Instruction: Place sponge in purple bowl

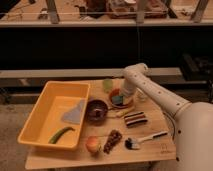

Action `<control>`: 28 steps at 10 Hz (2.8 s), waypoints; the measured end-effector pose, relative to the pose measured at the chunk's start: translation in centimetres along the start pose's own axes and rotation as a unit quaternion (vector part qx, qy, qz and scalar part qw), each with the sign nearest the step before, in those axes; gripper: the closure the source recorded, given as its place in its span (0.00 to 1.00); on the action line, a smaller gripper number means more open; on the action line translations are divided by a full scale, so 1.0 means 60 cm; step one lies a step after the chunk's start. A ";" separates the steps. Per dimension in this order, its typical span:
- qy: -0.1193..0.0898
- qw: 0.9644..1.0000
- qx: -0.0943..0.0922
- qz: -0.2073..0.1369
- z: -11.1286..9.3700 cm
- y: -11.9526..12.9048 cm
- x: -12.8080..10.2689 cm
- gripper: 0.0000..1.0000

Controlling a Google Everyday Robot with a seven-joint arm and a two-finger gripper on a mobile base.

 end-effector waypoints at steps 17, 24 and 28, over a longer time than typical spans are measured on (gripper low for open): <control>-0.018 0.991 0.084 -0.101 -0.194 -0.009 -0.126 1.00; -0.027 0.985 0.055 -0.163 -0.159 0.018 -0.203 0.87; -0.024 0.984 0.045 -0.173 -0.150 0.024 -0.213 0.48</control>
